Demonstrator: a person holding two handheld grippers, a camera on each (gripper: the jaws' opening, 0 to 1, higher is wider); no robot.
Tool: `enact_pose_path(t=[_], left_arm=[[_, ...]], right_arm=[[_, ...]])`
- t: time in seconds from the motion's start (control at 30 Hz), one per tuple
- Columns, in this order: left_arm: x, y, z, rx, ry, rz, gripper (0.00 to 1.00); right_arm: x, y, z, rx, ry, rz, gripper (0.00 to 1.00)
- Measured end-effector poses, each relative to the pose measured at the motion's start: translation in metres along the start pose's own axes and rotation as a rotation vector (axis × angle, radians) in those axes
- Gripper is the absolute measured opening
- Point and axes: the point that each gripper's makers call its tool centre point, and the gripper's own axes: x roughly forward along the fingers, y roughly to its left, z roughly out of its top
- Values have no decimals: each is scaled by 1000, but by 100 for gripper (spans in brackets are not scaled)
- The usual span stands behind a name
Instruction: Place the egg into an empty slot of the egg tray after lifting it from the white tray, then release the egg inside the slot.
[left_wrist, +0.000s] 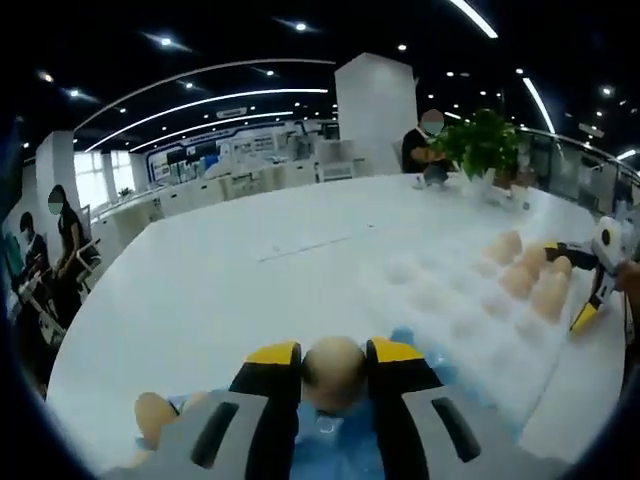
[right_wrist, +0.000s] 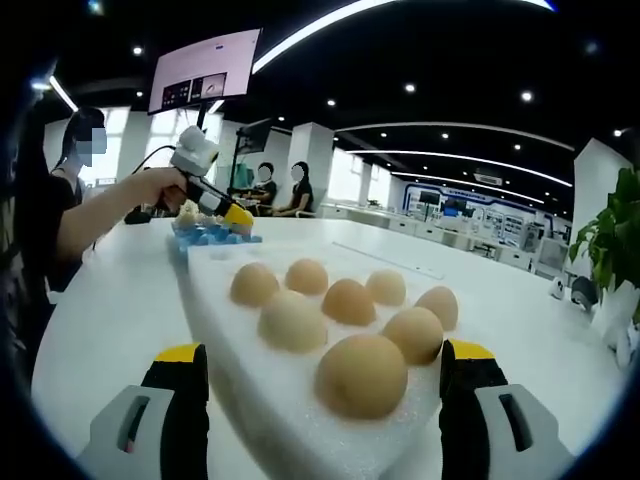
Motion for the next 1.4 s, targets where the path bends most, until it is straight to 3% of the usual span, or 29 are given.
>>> enact_pose_path(t=[0.1, 0.13, 0.33, 0.47, 0.7, 0.87, 0.93, 0.97, 1.17, 1.23, 1.27, 1.4], left_arm=[[-5, 0, 2, 5, -10, 17, 25], [-2, 12, 5, -8, -20, 27, 25], [-9, 22, 5, -24, -33, 58, 25], [-8, 45, 0, -40, -27, 77, 25], [4, 63, -17, -34, 15, 109, 26], [11, 65, -19, 4, 30, 121, 26], [14, 68, -22, 88, 69, 123, 26], [16, 68, -20, 48, 62, 126, 26], [22, 74, -19, 58, 62, 112, 28], [17, 68, -17, 56, 44, 112, 33], [12, 56, -15, 61, 26, 114, 37], [11, 53, -8, 64, 7, 103, 43]], right_arm=[[0, 0, 0, -1, 1, -1, 100], [0, 0, 0, -1, 1, -1, 100], [0, 0, 0, -1, 1, -1, 100], [0, 0, 0, -5, 3, -2, 100], [0, 0, -1, -7, 4, -2, 100], [0, 0, -1, -9, 4, -3, 100], [0, 0, -1, -9, 5, -3, 100], [0, 0, -1, -10, 5, -3, 100], [0, 0, -1, -10, 4, -3, 100], [0, 0, -1, -9, 4, -2, 100], [0, 0, -1, -8, 3, -2, 100], [0, 0, -1, -7, 2, -1, 100]])
